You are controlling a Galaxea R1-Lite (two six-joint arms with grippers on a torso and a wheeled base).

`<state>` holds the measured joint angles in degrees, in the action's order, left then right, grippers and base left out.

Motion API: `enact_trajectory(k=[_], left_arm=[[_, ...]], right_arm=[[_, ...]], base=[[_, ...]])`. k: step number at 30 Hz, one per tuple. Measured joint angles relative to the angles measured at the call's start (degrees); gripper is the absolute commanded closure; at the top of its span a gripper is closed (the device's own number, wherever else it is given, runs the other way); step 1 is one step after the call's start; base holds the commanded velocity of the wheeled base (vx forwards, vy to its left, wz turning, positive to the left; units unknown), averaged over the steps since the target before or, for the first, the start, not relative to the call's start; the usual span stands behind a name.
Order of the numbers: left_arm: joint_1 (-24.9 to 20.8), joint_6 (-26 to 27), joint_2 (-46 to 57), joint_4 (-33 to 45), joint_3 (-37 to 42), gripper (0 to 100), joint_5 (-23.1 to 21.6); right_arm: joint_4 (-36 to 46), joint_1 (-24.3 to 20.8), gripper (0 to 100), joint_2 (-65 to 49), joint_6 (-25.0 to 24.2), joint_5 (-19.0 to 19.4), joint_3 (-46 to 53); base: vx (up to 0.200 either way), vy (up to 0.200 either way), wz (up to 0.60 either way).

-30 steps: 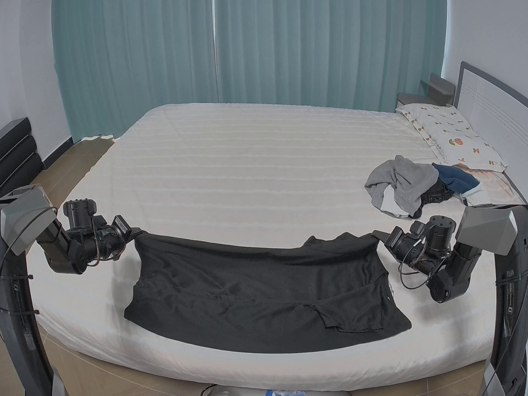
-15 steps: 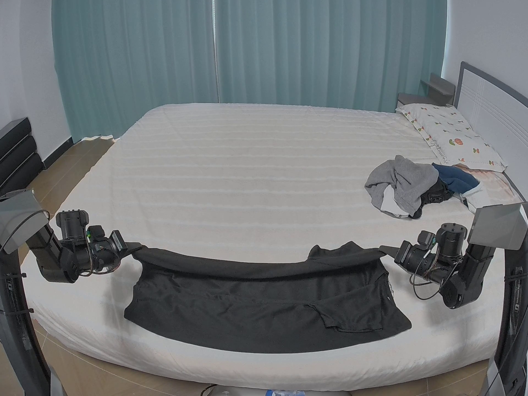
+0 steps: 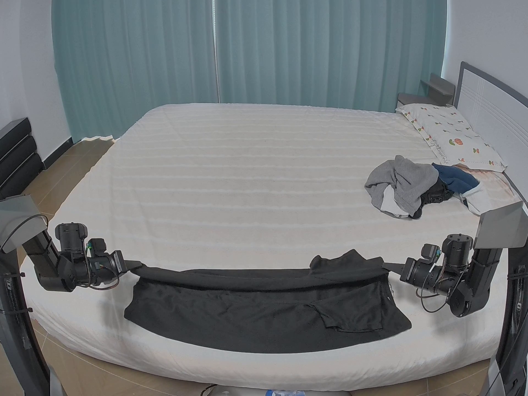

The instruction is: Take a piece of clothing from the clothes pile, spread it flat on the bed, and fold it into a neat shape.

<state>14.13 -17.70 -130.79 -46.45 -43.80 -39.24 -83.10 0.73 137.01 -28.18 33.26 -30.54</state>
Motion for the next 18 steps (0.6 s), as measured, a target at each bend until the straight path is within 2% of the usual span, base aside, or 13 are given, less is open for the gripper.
enact_trajectory(k=[9,12,18], left_arm=[[0.3,8.6,0.0,7.0,0.9,100,-0.1],[0.6,9.8,0.0,7.4,1.0,100,-0.1],[1.0,10.3,-0.1,7.6,1.1,100,-0.1]], right_arm=[[0.3,0.8,100,1.2,9.0,0.1,2.6],[-0.1,1.8,100,2.2,12.1,0.2,3.8],[-0.3,2.0,100,3.5,14.1,0.2,5.5]], base=[[0.0,0.0,0.0],[0.0,0.0,0.0],[0.0,0.0,0.0]])
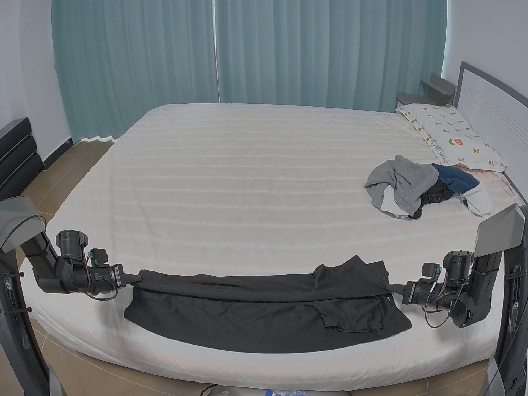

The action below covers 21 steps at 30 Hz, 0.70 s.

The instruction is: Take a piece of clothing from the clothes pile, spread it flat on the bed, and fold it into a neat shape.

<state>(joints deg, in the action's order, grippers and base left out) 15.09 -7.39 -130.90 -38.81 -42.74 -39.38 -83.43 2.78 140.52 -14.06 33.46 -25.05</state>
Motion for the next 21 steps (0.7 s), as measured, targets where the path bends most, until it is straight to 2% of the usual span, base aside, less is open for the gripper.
enact_trajectory(k=[6,10,15,21], left_arm=[[0.3,0.0,0.9,2.1,0.2,100,-0.7],[0.5,0.0,2.5,4.1,0.2,100,-3.0],[0.7,-0.6,4.0,4.4,-0.1,100,-3.7],[1.8,-0.6,4.7,4.6,-0.4,100,-5.3]], right_arm=[[-1.0,-0.4,100,0.6,0.7,0.1,0.6],[-4.2,-0.4,100,0.5,-3.0,0.4,0.3],[-5.5,-0.6,100,-0.4,-8.6,0.5,-0.2],[-5.6,-0.2,100,-2.2,-10.6,0.7,0.1]], base=[[0.0,0.0,0.0],[0.0,0.0,0.0],[0.0,0.0,0.0],[0.0,0.0,0.0]])
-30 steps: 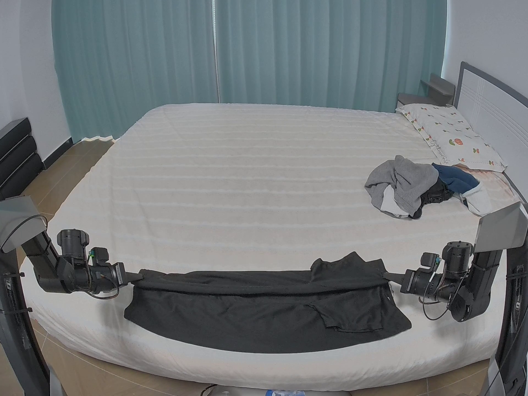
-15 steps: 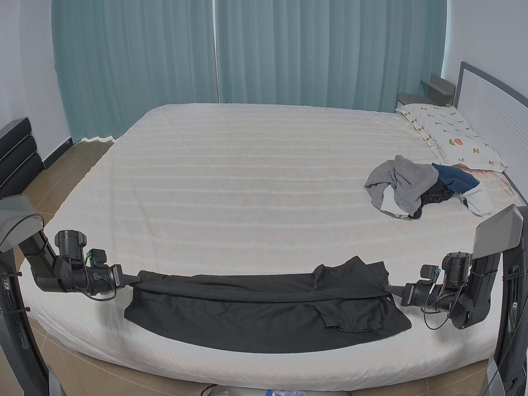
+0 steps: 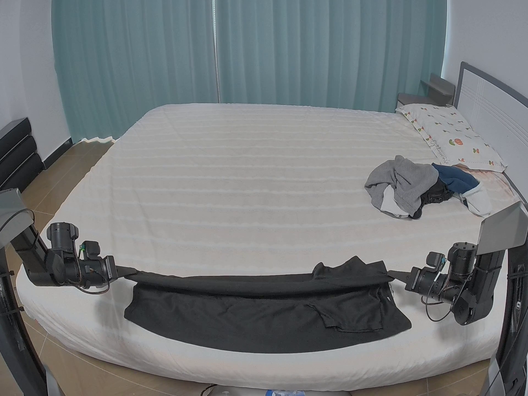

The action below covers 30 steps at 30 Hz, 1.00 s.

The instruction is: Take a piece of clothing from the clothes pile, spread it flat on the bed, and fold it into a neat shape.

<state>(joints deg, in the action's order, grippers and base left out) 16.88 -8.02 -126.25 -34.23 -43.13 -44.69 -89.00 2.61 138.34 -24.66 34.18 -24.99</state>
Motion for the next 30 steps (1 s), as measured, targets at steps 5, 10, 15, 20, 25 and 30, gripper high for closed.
enact_trajectory(k=[5,10,15,20,25,30], left_arm=[[0.4,0.7,-0.1,0.1,0.0,100,-0.1],[0.4,5.2,-0.3,3.1,0.3,100,0.0],[0.3,10.3,-0.5,8.4,0.4,100,0.7],[0.1,11.3,-0.9,8.8,0.3,0,3.0],[-0.1,11.7,-1.1,8.8,0.3,0,3.1],[0.1,11.5,-1.0,8.8,0.2,0,2.8]], right_arm=[[0.0,0.3,100,-0.3,4.8,0.5,1.4],[0.0,0.0,100,0.8,9.4,0.6,3.0],[0.0,-0.4,100,2.5,11.8,0.6,3.6],[0.0,-0.6,0,3.6,12.4,0.6,3.8],[0.0,-0.6,0,3.6,12.3,0.6,3.8],[0.0,-0.3,0,1.9,10.8,0.8,3.4]], base=[[0.0,0.0,0.0],[0.0,0.0,0.0],[0.0,0.0,0.0],[0.0,0.0,0.0],[0.0,0.0,0.0],[0.0,0.0,0.0]])
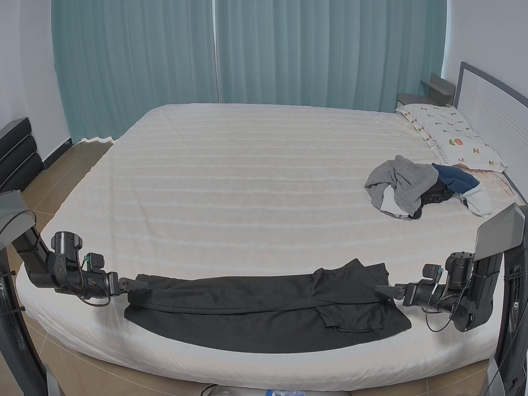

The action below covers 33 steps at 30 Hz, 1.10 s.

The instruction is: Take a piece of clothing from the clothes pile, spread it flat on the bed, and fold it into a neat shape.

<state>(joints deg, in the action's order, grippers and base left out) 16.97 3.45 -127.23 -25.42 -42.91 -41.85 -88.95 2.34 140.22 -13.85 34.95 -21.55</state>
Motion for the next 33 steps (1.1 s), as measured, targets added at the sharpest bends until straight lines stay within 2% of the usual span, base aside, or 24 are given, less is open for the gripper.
enact_trajectory(k=[5,10,12,16,18,23,27,28,33], left_arm=[[0.1,-2.8,0.1,-0.1,-1.0,0,-0.1],[-0.3,-10.6,0.0,-0.3,-3.3,0,1.0],[-0.9,-15.0,-0.1,-0.3,-4.3,0,2.7],[-3.4,-23.2,-0.5,-1.4,-6.5,0,9.6],[-4.3,-24.2,-1.0,-2.4,-7.1,0,11.1],[-6.3,-24.9,-2.6,-5.5,-7.7,0,13.4],[-7.2,-25.0,-3.4,-6.4,-7.5,0,13.9],[-7.4,-25.0,-3.6,-6.4,-7.4,100,14.0],[-7.6,-24.6,-3.9,-6.7,-6.7,100,14.2]], right_arm=[[0.0,0.6,0,-2.1,-7.1,-0.1,-1.0],[0.0,1.5,0,-3.1,-10.8,-0.3,-3.3],[0.0,1.8,0,-3.1,-11.5,-0.4,-4.2],[3.8,2.2,0,-2.7,-12.6,-1.0,-7.1],[7.1,2.3,0,-2.5,-13.4,-1.8,-8.6],[15.9,2.4,0,-2.2,-19.5,-8.1,-15.0],[17.7,2.1,0,-1.9,-21.3,-9.5,-17.6],[17.8,1.9,0,-1.9,-21.3,-9.6,-17.9],[18.0,0.9,0,-1.5,-21.3,-9.7,-18.2]], base=[[0.0,0.0,0.0],[0.0,0.0,0.0],[0.0,0.0,0.0],[0.0,0.0,0.0],[0.0,0.0,0.0],[0.0,0.0,0.0],[0.0,0.0,0.0],[0.0,0.0,0.0],[0.0,0.0,0.0]])
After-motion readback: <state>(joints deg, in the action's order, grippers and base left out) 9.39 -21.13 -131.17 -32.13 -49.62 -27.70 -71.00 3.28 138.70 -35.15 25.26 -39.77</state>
